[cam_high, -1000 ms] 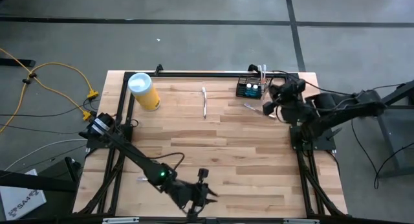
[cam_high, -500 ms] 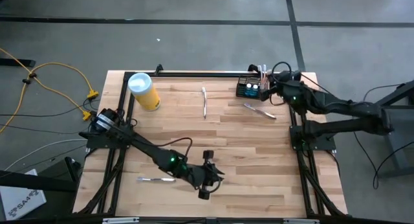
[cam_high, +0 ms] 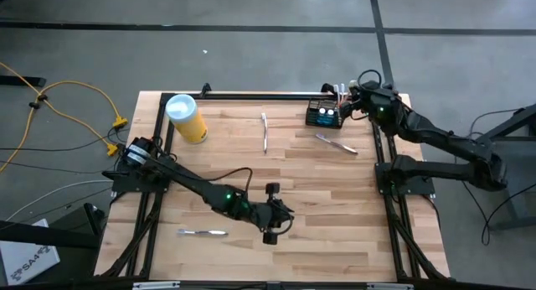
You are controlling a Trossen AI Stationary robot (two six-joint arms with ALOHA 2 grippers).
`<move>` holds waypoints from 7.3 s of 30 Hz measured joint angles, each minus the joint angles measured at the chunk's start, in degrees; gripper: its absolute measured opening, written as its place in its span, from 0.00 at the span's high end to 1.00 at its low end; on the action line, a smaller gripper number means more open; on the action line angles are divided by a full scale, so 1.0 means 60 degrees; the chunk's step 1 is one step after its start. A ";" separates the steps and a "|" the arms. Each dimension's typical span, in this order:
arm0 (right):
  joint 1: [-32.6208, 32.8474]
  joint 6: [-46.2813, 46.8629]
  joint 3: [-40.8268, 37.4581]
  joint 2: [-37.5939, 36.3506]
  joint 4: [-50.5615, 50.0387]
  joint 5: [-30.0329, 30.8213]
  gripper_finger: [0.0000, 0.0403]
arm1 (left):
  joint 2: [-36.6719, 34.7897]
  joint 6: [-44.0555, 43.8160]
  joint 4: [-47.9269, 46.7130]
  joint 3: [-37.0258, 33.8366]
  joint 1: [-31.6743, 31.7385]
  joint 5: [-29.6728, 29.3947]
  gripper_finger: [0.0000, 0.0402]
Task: Pick & Place toothbrushing station
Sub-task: Put the orange toothbrush into the black wire organizer, then put the bottom violet toothbrush into the left section of the black wire organizer
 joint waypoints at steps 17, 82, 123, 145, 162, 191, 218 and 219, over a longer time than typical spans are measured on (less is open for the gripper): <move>-0.0919 -0.0176 -0.1551 0.0005 0.1595 -0.1043 0.99 | 0.0000 -0.0013 -0.0240 0.0000 0.0164 0.0000 0.82; -0.1641 0.1594 -0.4469 0.0067 0.3173 -0.2579 0.60 | 0.0000 -0.0102 -0.0236 0.0000 0.0151 0.0000 0.82; 0.1838 0.3984 -0.4465 -0.2318 0.1041 -0.7525 0.66 | 0.0000 -0.0171 -0.1675 0.0004 -0.0345 0.0080 0.82; 0.4795 0.4086 -0.4462 0.1478 0.3420 -0.5706 0.66 | -0.0004 -0.0979 -0.3914 0.0004 -0.1734 0.0073 0.82; 0.4826 0.4090 -0.4462 0.2435 0.6652 -0.7068 0.66 | -0.0408 -0.3247 -0.5962 0.0004 -0.2973 -0.0005 0.83; 0.6059 0.4268 -0.4462 0.2435 0.6738 -0.5758 0.66 | -0.2057 -0.7861 -1.0580 0.0004 -0.1614 0.0098 0.88; 0.6451 0.4330 -0.4462 0.2435 0.6735 -0.5451 0.66 | -0.2044 -1.0941 -0.9299 -0.1713 -0.5419 -0.2004 0.88; 0.6451 0.4334 -0.4462 0.2435 0.6737 -0.5451 0.66 | -0.2044 -1.0951 -0.9096 -0.1811 -0.5487 -0.1986 0.88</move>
